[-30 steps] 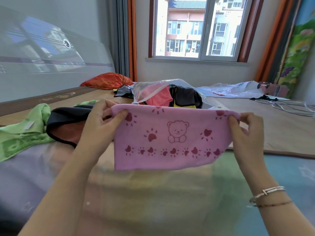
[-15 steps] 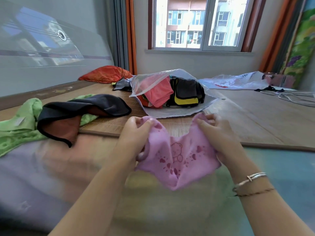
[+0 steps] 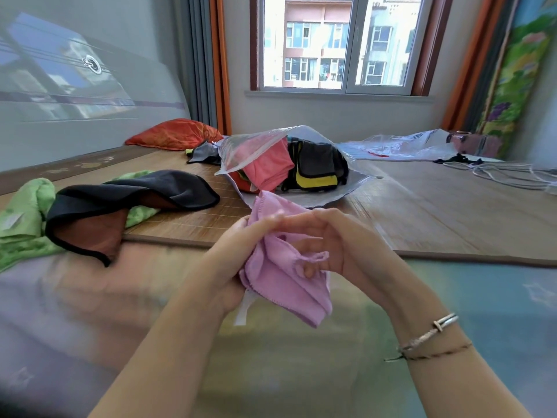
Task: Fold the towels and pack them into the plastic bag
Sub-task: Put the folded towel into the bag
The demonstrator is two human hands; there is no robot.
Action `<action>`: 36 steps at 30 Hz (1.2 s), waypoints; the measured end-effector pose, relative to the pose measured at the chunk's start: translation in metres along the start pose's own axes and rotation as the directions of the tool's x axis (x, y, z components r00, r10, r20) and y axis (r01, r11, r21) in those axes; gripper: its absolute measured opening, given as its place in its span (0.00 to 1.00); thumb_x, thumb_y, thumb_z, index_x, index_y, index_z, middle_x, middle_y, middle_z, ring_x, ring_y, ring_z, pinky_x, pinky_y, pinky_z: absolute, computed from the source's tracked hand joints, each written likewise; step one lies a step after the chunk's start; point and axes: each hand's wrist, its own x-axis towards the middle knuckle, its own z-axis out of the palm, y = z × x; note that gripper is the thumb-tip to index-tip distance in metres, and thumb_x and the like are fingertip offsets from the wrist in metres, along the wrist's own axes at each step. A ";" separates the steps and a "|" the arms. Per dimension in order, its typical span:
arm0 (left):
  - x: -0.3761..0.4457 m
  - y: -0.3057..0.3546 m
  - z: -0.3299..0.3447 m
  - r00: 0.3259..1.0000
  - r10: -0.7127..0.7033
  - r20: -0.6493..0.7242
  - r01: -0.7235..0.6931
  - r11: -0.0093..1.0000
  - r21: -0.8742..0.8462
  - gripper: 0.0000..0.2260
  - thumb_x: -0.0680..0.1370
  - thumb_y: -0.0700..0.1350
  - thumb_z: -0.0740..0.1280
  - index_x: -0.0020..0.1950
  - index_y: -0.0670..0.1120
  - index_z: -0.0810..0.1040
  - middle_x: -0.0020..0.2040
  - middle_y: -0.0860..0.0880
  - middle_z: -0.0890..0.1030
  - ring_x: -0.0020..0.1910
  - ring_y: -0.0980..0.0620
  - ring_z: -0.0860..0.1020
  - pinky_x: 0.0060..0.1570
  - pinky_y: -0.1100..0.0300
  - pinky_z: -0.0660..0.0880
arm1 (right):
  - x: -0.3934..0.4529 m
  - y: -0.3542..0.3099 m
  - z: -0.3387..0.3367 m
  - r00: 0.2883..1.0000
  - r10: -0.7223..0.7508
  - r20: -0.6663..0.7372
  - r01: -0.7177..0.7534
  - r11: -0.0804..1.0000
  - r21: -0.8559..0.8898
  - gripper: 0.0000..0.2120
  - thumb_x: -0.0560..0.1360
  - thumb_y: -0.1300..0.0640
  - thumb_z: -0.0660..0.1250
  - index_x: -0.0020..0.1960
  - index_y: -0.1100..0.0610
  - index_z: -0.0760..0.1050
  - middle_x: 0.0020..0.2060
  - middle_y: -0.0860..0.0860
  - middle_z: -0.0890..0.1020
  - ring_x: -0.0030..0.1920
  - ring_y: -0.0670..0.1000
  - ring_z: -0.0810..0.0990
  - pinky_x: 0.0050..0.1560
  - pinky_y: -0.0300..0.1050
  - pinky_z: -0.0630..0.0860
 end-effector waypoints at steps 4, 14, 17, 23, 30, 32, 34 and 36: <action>0.007 -0.002 -0.008 0.990 0.016 -0.138 -0.029 0.995 -0.094 0.17 0.79 0.38 0.61 0.67 0.37 0.73 0.60 0.35 0.79 0.48 0.43 0.80 0.44 0.53 0.80 | 0.001 0.008 -0.006 0.955 -0.151 -0.257 0.146 0.989 -0.038 0.12 0.77 0.67 0.55 0.51 0.65 0.77 0.40 0.59 0.84 0.34 0.55 0.81 0.31 0.43 0.75; 0.010 0.005 -0.024 0.915 0.090 -0.393 -0.176 0.966 -0.191 0.10 0.82 0.41 0.57 0.43 0.41 0.72 0.37 0.47 0.78 0.28 0.56 0.78 0.23 0.70 0.73 | 0.003 0.045 -0.006 0.967 -0.250 -0.040 0.155 0.707 -0.690 0.08 0.68 0.62 0.69 0.45 0.54 0.74 0.43 0.44 0.80 0.47 0.40 0.77 0.48 0.27 0.68; 0.016 0.003 -0.026 0.899 0.067 -0.432 -0.162 0.969 -0.188 0.09 0.83 0.41 0.57 0.47 0.39 0.73 0.40 0.46 0.75 0.25 0.60 0.77 0.24 0.70 0.73 | 0.008 0.050 -0.002 0.895 -0.426 -0.129 0.189 0.625 -0.757 0.09 0.70 0.62 0.70 0.40 0.53 0.71 0.37 0.45 0.79 0.42 0.42 0.77 0.43 0.29 0.69; 0.019 -0.002 -0.018 0.905 0.091 -0.416 -0.227 0.930 -0.291 0.11 0.82 0.40 0.58 0.63 0.42 0.72 0.54 0.44 0.78 0.38 0.54 0.80 0.28 0.63 0.77 | 0.012 0.054 -0.003 0.682 -0.645 -0.345 0.097 0.547 -0.831 0.12 0.72 0.61 0.67 0.40 0.54 0.63 0.23 0.46 0.66 0.27 0.46 0.67 0.29 0.38 0.63; 0.021 -0.003 -0.017 0.888 0.156 -0.432 -0.309 0.899 -0.311 0.14 0.83 0.43 0.58 0.69 0.49 0.69 0.60 0.44 0.79 0.53 0.48 0.80 0.46 0.54 0.80 | 0.012 0.059 -0.009 0.840 -0.465 -0.280 0.069 0.604 -0.794 0.11 0.70 0.44 0.60 0.39 0.52 0.69 0.37 0.44 0.76 0.38 0.42 0.76 0.36 0.42 0.72; 0.023 -0.004 -0.024 0.904 0.140 -0.404 -0.294 0.890 -0.349 0.15 0.82 0.44 0.59 0.70 0.48 0.70 0.63 0.43 0.79 0.59 0.45 0.79 0.52 0.50 0.79 | 0.013 0.056 -0.012 0.887 -0.326 -0.326 0.091 0.818 -0.568 0.07 0.68 0.49 0.58 0.39 0.52 0.68 0.40 0.41 0.76 0.39 0.40 0.74 0.42 0.39 0.73; 0.023 -0.004 -0.028 0.942 0.103 -0.319 -0.234 0.884 -0.405 0.17 0.81 0.46 0.61 0.71 0.46 0.70 0.63 0.42 0.79 0.61 0.43 0.78 0.54 0.48 0.79 | 0.017 0.048 -0.016 0.910 -0.104 -0.402 0.081 0.994 -0.074 0.03 0.73 0.61 0.57 0.41 0.56 0.67 0.46 0.49 0.78 0.42 0.46 0.77 0.52 0.49 0.76; 0.023 -0.006 -0.026 0.969 0.088 -0.230 -0.180 0.891 -0.418 0.18 0.80 0.46 0.62 0.71 0.45 0.70 0.63 0.42 0.79 0.62 0.43 0.78 0.57 0.45 0.78 | 0.017 0.040 -0.022 0.954 0.013 -0.300 0.085 0.946 0.313 0.04 0.75 0.57 0.62 0.46 0.58 0.70 0.51 0.58 0.80 0.47 0.55 0.80 0.54 0.57 0.76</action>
